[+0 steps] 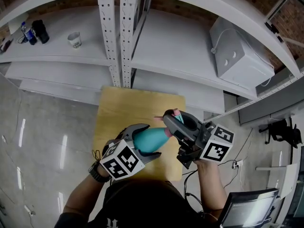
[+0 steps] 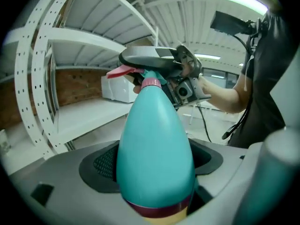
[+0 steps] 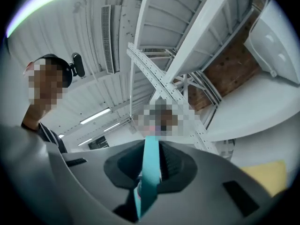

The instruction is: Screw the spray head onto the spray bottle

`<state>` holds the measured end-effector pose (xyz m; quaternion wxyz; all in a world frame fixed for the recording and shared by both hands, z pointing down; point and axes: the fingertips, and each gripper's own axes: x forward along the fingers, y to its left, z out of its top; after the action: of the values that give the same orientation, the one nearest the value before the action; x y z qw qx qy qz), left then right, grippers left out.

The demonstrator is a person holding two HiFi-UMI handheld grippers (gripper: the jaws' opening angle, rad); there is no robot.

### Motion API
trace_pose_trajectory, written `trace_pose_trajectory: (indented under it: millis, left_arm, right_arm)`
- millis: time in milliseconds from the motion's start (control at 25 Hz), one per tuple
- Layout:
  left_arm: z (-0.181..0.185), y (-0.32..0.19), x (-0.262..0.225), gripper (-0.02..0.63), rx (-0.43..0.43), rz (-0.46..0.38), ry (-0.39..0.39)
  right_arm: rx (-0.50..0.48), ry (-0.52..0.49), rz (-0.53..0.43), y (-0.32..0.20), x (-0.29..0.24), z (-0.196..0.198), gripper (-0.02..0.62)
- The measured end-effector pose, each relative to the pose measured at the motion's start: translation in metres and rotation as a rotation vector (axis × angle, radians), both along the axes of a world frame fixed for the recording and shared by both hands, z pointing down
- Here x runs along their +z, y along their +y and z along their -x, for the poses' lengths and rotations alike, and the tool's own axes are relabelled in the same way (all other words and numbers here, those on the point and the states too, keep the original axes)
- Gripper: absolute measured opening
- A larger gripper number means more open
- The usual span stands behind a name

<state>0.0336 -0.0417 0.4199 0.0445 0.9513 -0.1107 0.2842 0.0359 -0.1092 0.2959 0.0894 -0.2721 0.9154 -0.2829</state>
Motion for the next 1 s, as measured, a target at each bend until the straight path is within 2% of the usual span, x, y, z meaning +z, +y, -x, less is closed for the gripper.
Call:
trace_pose_trajectory:
  millis: [120, 240, 400, 680, 800, 920, 1000]
  left_arm:
    - [0.002, -0.006, 0.009, 0.423, -0.074, -0.051, -0.054]
    - [0.007, -0.011, 0.015, 0.423, -0.116, -0.097, -0.109]
    - [0.013, -0.018, 0.021, 0.419, -0.15, -0.158, -0.173]
    - [0.016, -0.02, 0.024, 0.419, -0.17, -0.191, -0.221]
    - [0.016, -0.018, 0.029, 0.419, -0.163, -0.167, -0.209]
    - [0.015, -0.017, 0.033, 0.419, -0.161, -0.129, -0.153]
    - [0.016, -0.018, 0.034, 0.419, -0.18, -0.095, -0.09]
  right_arm:
    - [0.022, 0.048, -0.011, -0.003, 0.006, 0.003, 0.055]
    - [0.043, 0.036, 0.011, -0.006, 0.012, 0.003, 0.055]
    - [0.059, 0.023, 0.017, -0.008, 0.016, 0.005, 0.055]
    - [0.065, 0.017, 0.014, -0.008, 0.019, 0.006, 0.057]
    - [0.066, 0.02, 0.012, -0.007, 0.022, 0.007, 0.057]
    - [0.041, 0.012, 0.0, -0.004, 0.02, 0.011, 0.058]
    - [0.031, 0.02, -0.023, 0.0, 0.012, 0.012, 0.135]
